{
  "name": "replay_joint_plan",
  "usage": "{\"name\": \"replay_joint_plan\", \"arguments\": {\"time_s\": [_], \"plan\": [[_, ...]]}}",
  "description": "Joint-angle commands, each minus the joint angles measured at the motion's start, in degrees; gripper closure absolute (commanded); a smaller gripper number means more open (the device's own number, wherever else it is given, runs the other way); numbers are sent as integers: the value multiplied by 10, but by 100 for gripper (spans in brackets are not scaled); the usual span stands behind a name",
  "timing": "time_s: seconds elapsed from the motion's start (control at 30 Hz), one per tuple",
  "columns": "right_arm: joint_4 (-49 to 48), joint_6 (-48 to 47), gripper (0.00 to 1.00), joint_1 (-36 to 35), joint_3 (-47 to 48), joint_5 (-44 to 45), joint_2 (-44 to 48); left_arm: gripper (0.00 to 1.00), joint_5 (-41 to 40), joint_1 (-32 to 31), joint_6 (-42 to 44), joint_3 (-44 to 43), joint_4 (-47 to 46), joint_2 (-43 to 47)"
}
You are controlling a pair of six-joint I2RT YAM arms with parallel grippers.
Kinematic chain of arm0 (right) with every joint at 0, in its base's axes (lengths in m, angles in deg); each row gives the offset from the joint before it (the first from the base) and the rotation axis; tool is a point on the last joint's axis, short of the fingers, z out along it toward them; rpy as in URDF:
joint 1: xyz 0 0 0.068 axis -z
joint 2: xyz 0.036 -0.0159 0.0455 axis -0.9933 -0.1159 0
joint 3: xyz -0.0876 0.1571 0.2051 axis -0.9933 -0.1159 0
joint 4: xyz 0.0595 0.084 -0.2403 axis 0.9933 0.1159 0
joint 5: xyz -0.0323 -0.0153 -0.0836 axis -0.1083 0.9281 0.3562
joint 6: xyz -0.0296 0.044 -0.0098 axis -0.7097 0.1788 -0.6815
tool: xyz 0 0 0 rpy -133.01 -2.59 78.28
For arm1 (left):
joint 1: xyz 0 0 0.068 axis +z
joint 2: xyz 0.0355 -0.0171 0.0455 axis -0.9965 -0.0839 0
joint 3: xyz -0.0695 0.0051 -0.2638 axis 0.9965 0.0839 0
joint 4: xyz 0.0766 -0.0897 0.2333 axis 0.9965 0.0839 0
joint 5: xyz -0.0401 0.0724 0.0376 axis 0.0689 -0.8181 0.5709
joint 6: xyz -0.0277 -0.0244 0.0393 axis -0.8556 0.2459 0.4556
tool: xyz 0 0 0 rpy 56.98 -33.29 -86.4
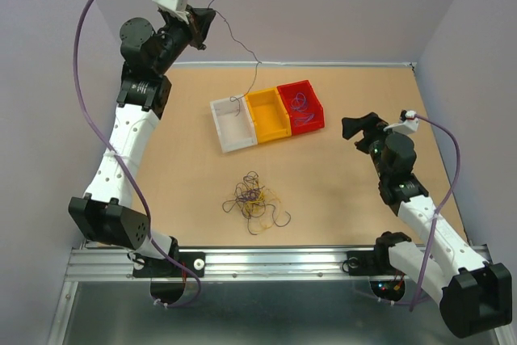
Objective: Untangle the cables
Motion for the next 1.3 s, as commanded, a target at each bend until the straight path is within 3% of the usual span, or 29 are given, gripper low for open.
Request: {"name": "replay_joint_plan", "arguments": {"time_s": [0.0,0.17,0.57,0.7,0.87,1.07,1.27], "plan": [[-44,-9,0,2,-23,-16,10,100,3,-3,6,11,-52,18],[-47,-11,0,3,-23,-23,10,100,14,-3,23,26,-52,22],[-55,-11,0,2,-26,-42,9,100,30,-22,94,241,-102,100],[-62,-11,0,2,-31,-50,13,100,-19,-26,108,318,-143,118],[-64,-11,0,3,-30,-54,10,100,-110,-24,132,327,-141,133],[-64,-12,0,2,-30,-57,15,100,-120,-19,172,353,-134,174],[-67,-12,0,2,-30,-64,11,100,-107,-17,239,332,-59,151]]}}
